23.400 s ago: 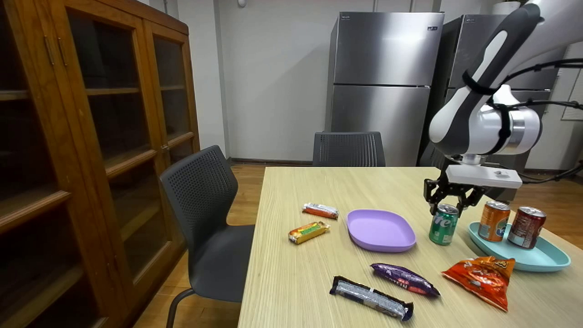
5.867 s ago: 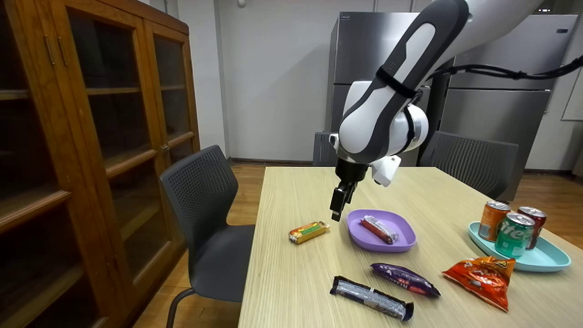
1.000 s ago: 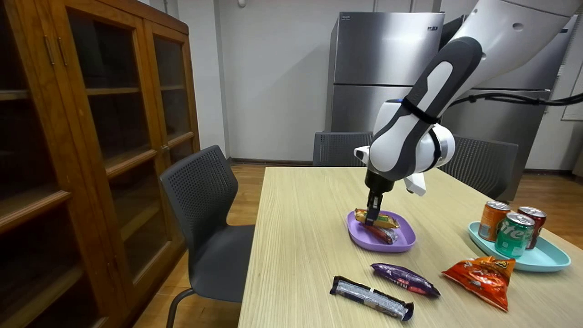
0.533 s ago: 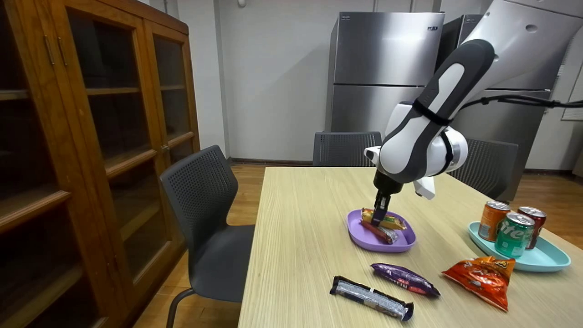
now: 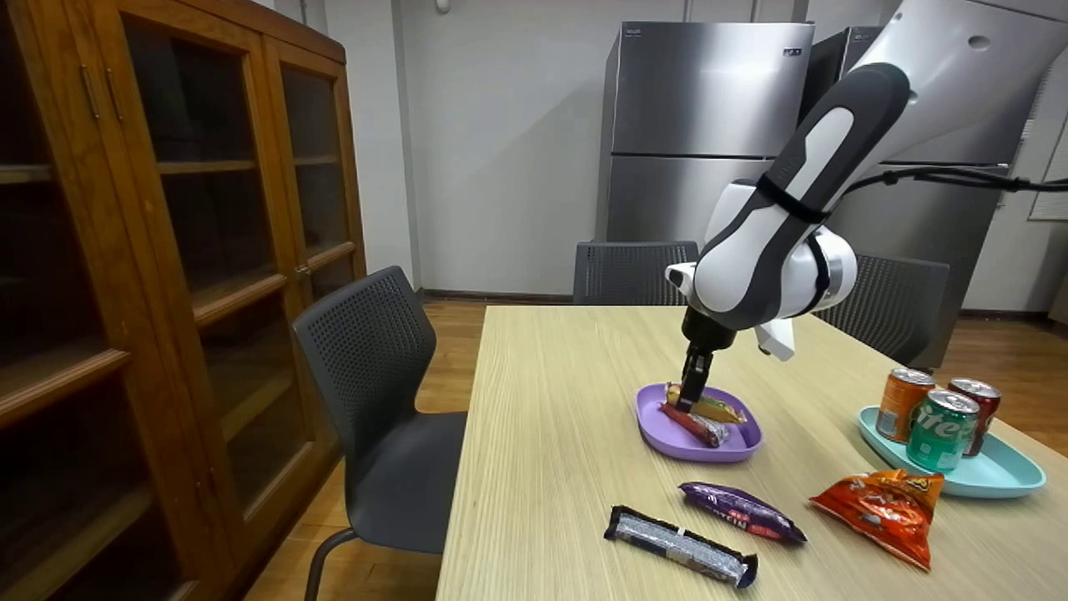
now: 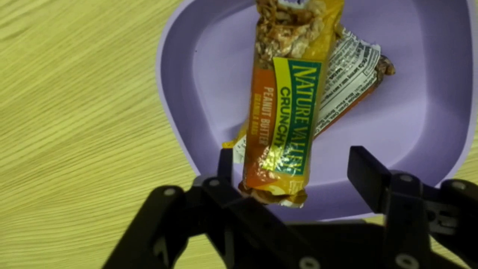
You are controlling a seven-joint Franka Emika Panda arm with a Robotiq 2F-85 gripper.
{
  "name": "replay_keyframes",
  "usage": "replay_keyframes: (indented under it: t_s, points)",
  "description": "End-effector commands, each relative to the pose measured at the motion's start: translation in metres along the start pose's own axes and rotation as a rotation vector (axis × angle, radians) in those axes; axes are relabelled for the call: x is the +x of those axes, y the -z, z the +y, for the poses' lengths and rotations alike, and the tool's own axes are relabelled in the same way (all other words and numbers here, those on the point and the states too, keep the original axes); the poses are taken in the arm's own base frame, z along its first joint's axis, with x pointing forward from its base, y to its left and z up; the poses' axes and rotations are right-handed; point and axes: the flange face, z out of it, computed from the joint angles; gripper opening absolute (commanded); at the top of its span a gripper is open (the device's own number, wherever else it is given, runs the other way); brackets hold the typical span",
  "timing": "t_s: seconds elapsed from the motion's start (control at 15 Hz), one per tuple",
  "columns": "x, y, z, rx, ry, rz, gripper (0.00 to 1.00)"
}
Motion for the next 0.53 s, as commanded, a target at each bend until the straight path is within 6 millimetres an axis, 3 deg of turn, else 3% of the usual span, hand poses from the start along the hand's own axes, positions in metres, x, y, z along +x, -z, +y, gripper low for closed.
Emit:
replay_keyframes:
  t_s: [0.0,0.27,0.47]
  points:
    - [0.005,0.025,-0.006,-0.013,0.001,0.022,1.0]
    - [0.022,0.04,-0.023,0.007,0.073,0.061,1.0]
    - [0.038,0.05,-0.047,0.04,0.186,0.099,1.0]
